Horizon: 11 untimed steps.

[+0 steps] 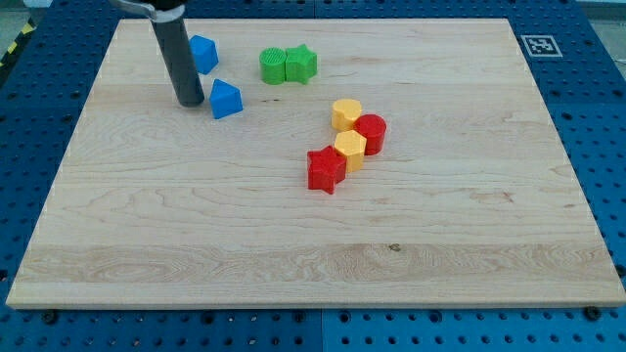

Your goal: Push the blue triangle diagonal to the red star

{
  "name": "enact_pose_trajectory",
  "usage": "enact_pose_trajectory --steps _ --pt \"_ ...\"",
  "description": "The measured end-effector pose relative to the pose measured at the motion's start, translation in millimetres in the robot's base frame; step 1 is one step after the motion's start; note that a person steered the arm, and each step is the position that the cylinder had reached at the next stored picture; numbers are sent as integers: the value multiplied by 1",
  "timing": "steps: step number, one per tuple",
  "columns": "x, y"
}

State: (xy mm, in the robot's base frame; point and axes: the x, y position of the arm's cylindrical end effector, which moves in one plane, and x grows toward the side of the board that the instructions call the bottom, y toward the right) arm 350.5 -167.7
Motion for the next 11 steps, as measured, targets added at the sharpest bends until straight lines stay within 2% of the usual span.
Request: enact_pose_trajectory --steps 1,3,5,6,7,8,9,10,11 --pt "-15 1" --pt "66 39" --pt "-9 5" --pt "-10 21" --pt "23 62" --pt "50 76" --pt "40 76" --pt "8 76" --pt "16 99"
